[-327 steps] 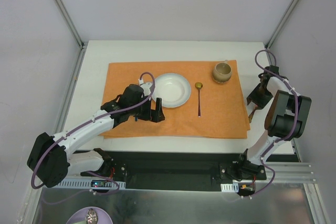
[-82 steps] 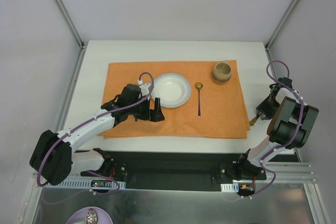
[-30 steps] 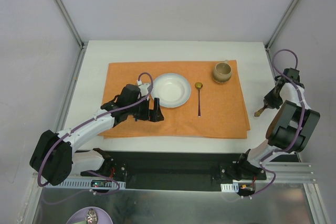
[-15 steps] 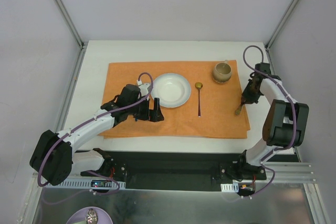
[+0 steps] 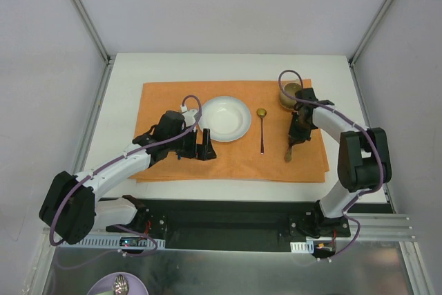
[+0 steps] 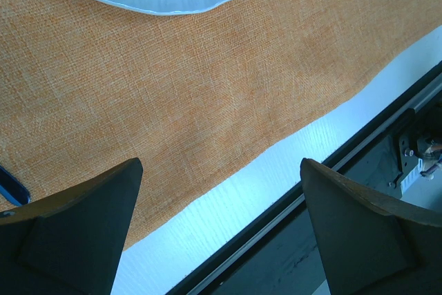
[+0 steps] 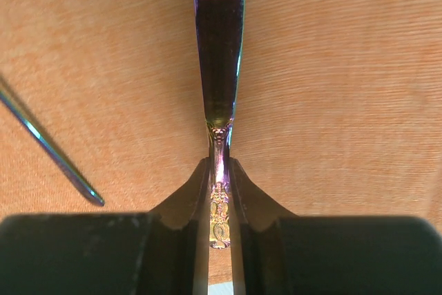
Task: Set the dinner table for one person
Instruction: Place the knife on the napkin.
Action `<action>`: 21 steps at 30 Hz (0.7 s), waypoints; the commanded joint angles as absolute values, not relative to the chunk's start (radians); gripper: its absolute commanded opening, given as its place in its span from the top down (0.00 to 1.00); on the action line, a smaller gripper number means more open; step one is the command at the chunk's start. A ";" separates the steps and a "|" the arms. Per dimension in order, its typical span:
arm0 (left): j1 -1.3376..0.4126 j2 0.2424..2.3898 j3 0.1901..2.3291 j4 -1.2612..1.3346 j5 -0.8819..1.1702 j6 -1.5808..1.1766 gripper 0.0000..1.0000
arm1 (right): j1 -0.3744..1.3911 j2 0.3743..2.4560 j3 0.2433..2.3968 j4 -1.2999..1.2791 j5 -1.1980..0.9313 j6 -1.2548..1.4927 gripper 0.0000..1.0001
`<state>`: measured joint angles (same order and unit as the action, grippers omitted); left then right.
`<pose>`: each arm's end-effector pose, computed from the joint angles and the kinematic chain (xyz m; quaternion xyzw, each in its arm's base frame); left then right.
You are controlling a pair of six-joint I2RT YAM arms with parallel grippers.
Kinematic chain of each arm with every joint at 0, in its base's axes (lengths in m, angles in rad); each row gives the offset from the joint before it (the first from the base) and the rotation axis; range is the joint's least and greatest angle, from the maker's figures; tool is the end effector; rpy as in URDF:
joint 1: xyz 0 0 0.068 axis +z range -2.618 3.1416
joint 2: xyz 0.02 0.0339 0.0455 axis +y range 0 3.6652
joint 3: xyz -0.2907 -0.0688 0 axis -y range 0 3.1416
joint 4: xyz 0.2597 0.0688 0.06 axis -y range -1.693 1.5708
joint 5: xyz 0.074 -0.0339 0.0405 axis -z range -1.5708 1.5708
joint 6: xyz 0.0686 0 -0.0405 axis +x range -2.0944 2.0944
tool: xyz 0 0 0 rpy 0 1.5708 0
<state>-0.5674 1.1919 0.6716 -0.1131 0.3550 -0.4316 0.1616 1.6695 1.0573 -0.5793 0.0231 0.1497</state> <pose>0.2226 -0.1701 0.2247 0.1392 0.8707 -0.3513 0.3148 0.3442 0.0545 0.1702 -0.0037 0.9820 0.0180 0.1880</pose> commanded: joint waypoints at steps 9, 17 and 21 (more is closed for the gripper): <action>-0.555 1.170 0.667 -0.091 0.374 -0.443 0.01 | 0.321 1.652 1.114 -0.655 0.032 0.140 0.99; -0.555 1.169 0.664 -0.091 0.376 -0.443 0.01 | 0.362 1.690 1.187 -0.664 0.024 0.083 0.99; -0.555 1.167 0.664 -0.092 0.376 -0.443 0.01 | 0.370 1.721 1.218 -0.666 0.025 0.069 0.99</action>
<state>-0.5674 1.1908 0.6716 -0.1123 0.3588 -0.4335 0.3599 1.6962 1.1587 -0.6418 0.0216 0.1017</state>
